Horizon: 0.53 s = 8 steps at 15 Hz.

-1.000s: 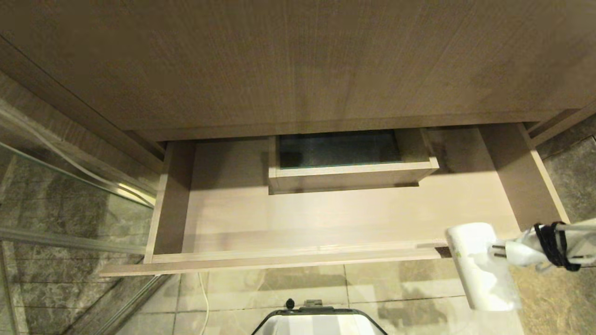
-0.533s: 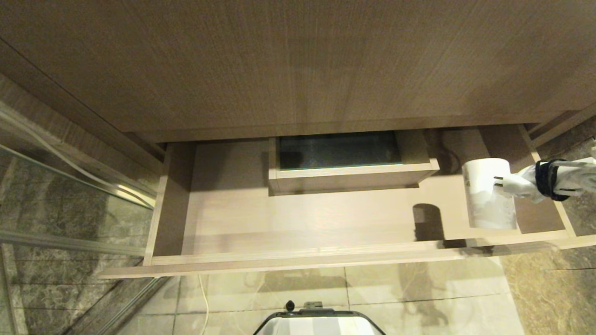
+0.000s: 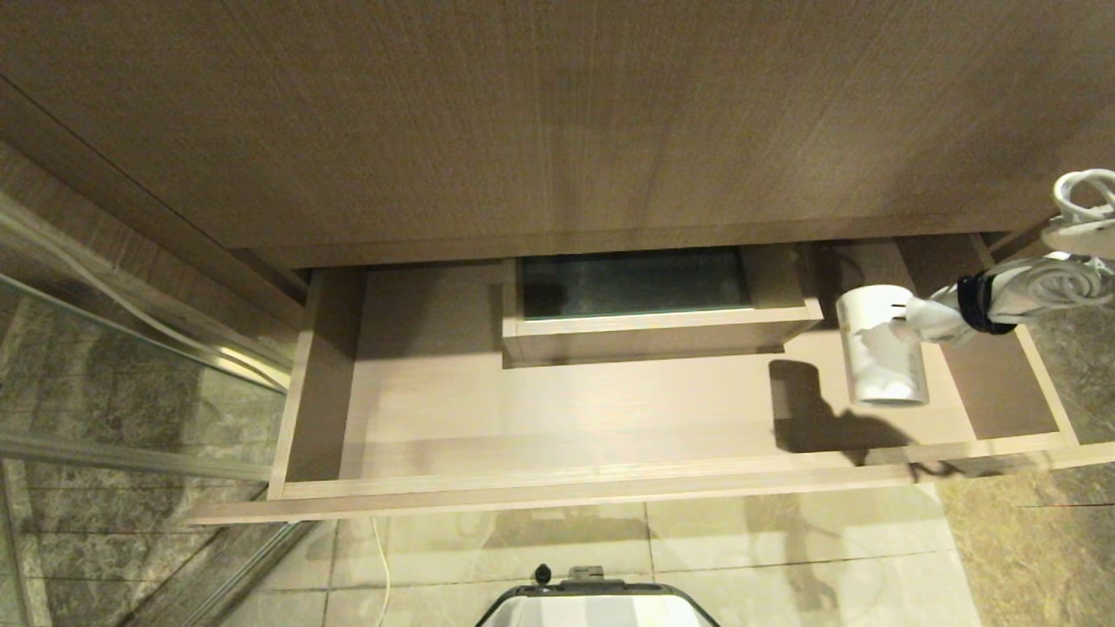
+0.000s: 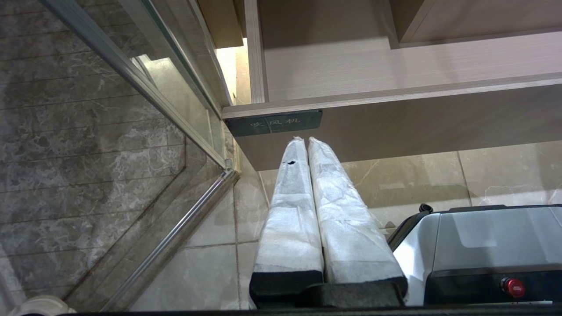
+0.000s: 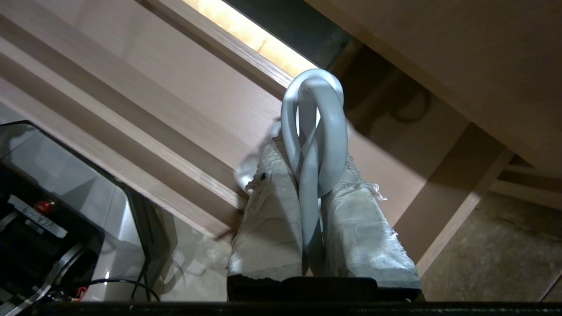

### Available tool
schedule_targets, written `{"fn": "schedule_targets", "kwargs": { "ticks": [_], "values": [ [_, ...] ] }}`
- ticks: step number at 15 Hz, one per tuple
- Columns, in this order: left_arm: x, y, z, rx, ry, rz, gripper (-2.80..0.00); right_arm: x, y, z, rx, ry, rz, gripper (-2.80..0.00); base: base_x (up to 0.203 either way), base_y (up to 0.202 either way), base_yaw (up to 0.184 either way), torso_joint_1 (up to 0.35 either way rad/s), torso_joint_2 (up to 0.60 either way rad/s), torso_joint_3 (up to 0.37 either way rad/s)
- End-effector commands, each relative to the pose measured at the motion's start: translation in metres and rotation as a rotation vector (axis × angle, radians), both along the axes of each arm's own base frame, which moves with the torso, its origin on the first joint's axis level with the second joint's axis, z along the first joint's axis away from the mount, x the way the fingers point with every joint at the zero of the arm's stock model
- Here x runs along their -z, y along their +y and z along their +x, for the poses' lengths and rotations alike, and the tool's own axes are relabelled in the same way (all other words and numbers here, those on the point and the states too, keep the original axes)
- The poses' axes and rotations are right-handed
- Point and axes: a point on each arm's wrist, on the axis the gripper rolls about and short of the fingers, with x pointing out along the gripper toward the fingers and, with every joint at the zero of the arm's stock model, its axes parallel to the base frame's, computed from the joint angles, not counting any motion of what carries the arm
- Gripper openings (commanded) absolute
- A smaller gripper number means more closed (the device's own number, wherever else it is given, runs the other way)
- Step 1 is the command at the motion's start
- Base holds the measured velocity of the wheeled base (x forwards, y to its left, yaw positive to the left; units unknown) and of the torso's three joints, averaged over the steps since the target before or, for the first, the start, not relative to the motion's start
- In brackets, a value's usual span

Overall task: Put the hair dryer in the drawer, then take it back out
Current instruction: Put it into the drawer

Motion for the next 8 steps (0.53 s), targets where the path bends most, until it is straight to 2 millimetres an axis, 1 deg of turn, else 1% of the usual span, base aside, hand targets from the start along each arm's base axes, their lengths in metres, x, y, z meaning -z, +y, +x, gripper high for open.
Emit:
{"fn": "schedule_targets", "kwargs": {
  "ticks": [1,4,8],
  "values": [
    [0.000,0.000,0.000,-0.001,0.002,0.000,-2.80,0.007,-0.006,0.015,0.018,0.046,0.003,-2.80,0.000,0.000,0.000,0.000,0.00,0.000],
    [0.000,0.000,0.000,-0.001,0.002,0.000,-2.80,0.014,-0.008,0.026,0.021,0.081,0.007,-2.80,0.000,0.000,0.000,0.000,0.00,0.000],
    [0.000,0.000,0.000,0.000,0.001,0.000,-2.80,0.025,-0.012,0.047,0.022,0.131,0.015,-2.80,0.000,0.000,0.000,0.000,0.00,0.000]
  ]
}}
